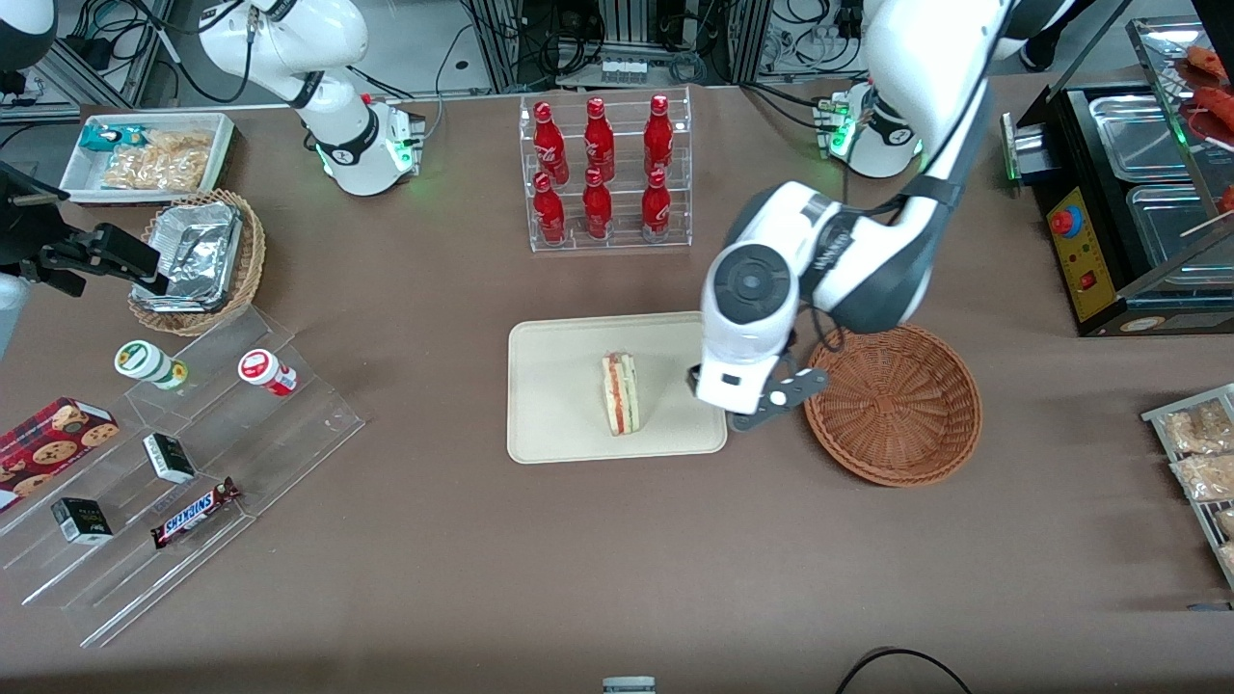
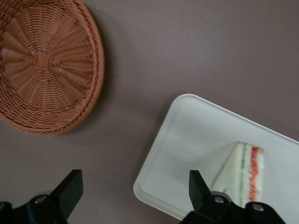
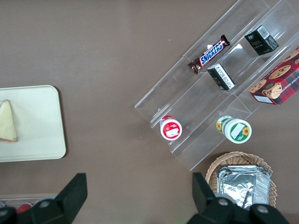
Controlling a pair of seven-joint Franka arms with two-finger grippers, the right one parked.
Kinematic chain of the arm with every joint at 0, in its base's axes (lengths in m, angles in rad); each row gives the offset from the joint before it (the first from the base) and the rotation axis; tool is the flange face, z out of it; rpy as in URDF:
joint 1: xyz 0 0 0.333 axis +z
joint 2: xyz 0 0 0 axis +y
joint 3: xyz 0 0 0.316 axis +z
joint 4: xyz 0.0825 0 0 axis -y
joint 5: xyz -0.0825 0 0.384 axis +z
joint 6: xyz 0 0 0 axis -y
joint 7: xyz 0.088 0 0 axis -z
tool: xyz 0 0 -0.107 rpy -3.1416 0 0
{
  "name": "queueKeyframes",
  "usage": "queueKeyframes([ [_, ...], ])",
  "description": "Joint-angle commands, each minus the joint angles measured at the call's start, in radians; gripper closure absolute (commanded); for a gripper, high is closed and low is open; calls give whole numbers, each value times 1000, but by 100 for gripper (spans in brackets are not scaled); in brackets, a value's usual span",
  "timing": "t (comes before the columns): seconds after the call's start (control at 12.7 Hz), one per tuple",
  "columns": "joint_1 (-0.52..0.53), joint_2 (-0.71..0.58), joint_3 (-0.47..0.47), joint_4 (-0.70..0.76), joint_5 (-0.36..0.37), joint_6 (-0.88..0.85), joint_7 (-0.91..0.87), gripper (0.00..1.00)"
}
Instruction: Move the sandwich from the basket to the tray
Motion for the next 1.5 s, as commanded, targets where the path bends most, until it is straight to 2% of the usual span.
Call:
queueKeyframes([
  [0.0, 90, -142, -10, -184, 2, 34, 106, 0],
  [0.24, 191, -269, -10, -290, -10, 25, 281, 0],
  [0.39, 234, -326, -10, -324, -44, 5, 407, 0],
  [0.87, 413, -461, -16, -322, -104, -159, 850, 0],
  [1.11, 447, -484, -4, -249, -107, -253, 987, 0],
  [1.42, 425, -492, 93, -184, -106, -274, 1040, 0],
])
